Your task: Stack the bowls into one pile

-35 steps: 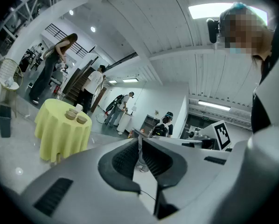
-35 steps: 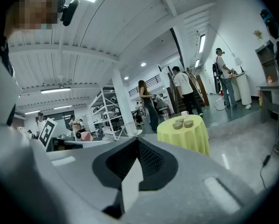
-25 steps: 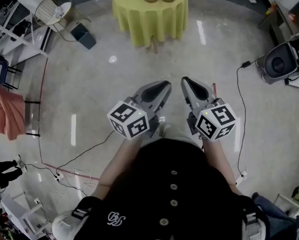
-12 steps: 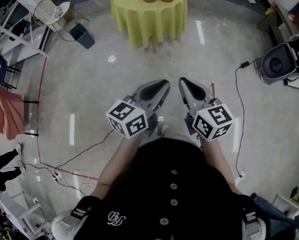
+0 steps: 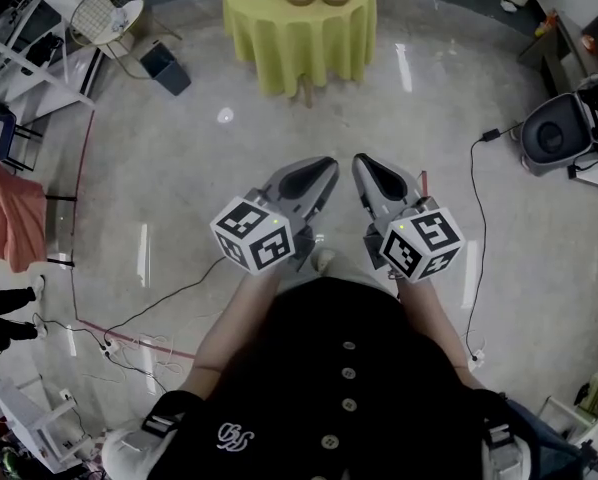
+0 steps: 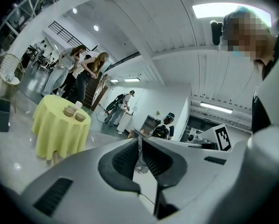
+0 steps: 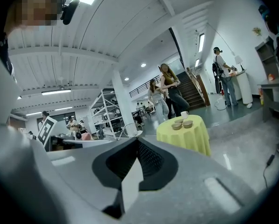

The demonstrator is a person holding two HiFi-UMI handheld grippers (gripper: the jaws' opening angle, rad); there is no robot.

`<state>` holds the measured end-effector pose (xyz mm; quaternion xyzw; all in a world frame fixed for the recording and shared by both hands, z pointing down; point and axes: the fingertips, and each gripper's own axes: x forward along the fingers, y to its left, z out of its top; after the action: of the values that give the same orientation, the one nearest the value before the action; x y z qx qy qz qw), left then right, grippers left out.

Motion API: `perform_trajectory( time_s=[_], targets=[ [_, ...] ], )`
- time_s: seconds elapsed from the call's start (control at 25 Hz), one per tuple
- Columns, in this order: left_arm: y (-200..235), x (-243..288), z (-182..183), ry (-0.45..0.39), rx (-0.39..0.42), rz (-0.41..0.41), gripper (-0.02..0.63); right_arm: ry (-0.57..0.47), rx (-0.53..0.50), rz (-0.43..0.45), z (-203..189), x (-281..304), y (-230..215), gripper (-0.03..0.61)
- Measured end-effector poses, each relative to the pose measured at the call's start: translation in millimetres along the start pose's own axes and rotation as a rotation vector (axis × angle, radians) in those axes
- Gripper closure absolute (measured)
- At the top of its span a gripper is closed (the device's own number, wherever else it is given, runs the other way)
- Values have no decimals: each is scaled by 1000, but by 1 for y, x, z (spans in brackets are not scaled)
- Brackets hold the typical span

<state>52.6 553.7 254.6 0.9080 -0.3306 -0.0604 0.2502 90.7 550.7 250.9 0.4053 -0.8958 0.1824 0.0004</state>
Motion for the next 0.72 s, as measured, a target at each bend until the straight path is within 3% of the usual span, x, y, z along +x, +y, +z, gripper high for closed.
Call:
perform_trajectory(
  time_s=[0.4, 0.72],
  targets=[
    [-12, 11, -12, 7, -20, 5, 581, 25, 34, -28, -12, -14, -18, 574],
    [14, 31, -5, 11, -30, 0, 581, 21, 47, -61, -5, 11, -43, 574]
  ],
)
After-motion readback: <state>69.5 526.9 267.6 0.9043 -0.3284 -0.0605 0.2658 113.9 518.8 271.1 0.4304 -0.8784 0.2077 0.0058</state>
